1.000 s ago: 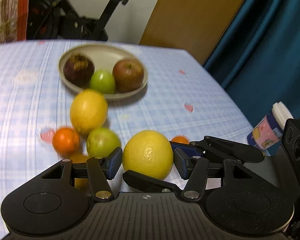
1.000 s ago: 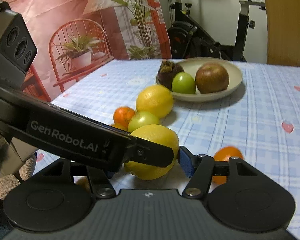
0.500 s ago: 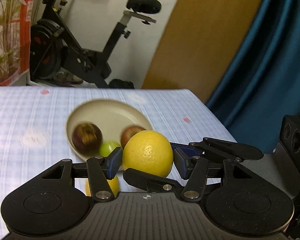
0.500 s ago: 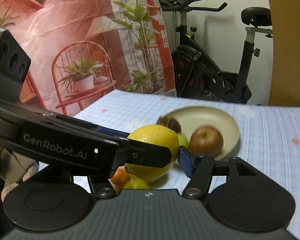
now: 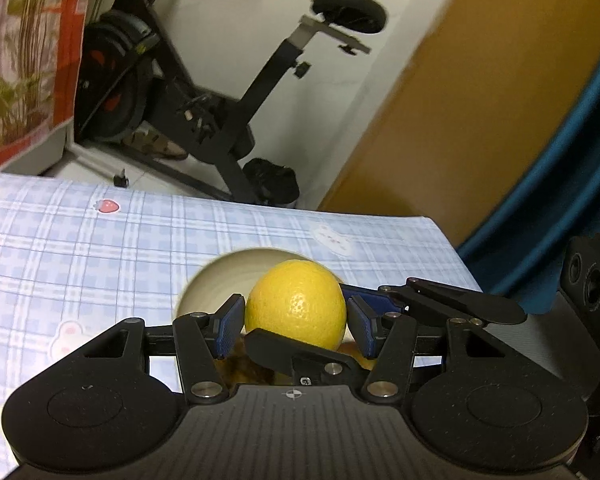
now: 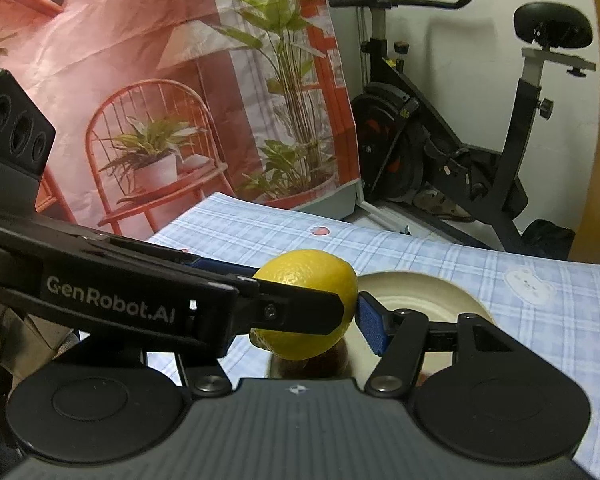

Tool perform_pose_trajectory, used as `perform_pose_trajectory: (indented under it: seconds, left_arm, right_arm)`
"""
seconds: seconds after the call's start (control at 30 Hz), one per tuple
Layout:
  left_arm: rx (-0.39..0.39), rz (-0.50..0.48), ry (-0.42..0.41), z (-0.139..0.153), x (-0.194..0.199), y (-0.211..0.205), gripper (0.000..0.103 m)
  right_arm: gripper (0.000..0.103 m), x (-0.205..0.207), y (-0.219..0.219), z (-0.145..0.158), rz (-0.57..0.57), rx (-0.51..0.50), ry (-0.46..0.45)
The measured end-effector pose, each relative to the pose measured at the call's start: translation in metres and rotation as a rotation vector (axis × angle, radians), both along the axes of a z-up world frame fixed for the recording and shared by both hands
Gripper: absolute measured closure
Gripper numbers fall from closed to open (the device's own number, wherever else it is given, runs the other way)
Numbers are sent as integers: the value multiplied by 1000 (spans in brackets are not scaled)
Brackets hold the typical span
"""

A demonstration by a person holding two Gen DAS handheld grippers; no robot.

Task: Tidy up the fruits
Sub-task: 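Lift the grapefruit with the left gripper and carry it over the plate, then lower the grapefruit onto the plate and open the left gripper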

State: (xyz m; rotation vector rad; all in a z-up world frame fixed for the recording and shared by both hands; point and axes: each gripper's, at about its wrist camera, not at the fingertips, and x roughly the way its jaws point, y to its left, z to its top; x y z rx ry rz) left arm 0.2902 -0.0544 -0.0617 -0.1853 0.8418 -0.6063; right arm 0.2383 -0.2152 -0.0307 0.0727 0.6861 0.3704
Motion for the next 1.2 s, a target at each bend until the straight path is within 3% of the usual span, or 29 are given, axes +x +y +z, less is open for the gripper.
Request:
perform_pose_trajectory:
  seconds: [0.33, 0.67, 0.93, 1.2]
  left_arm:
    - [-36, 41, 95, -35, 52, 3, 44]
    - [-21, 49, 138, -59, 59, 4, 44]
    - [11, 66, 87, -46, 47, 8, 44]
    - [54, 114, -3, -12, 22, 23, 44]
  right_arm:
    - [40, 68, -8, -35, -10, 17, 104]
    - [40, 86, -10, -61, -20, 3, 182]
    - [39, 84, -1, -61, -30, -66, 189]
    - [36, 62, -1, -39, -36, -102, 146]
